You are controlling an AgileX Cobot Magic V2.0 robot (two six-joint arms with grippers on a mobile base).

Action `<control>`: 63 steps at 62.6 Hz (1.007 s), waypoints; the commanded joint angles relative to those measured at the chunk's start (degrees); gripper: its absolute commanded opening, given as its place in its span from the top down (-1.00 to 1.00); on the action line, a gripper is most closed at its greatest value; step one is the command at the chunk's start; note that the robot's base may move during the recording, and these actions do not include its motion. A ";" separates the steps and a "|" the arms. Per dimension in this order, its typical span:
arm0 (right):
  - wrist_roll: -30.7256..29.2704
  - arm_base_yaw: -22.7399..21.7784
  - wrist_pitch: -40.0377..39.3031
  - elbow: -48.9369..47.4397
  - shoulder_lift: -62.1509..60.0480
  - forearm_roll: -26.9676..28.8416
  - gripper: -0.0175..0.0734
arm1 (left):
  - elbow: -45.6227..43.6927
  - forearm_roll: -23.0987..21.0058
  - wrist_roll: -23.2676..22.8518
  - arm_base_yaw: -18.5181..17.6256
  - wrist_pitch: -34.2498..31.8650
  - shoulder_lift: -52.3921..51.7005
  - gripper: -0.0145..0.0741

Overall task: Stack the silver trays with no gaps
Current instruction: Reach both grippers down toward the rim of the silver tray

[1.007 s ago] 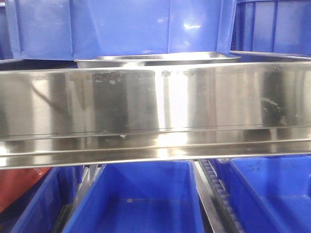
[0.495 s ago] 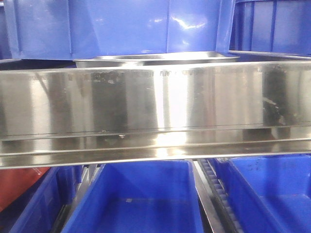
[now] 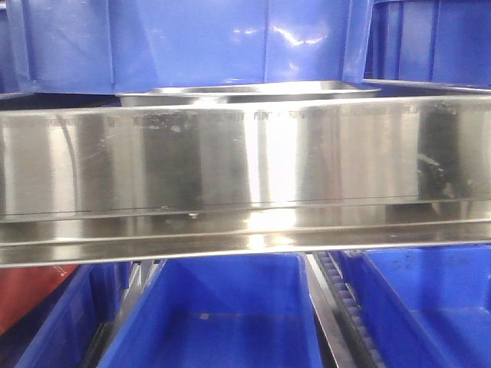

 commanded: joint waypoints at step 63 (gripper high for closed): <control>0.02 0.05 -4.11 -0.66 9.32 -0.63 0.06 | -3.83 0.66 0.47 -1.83 0.45 12.31 -0.02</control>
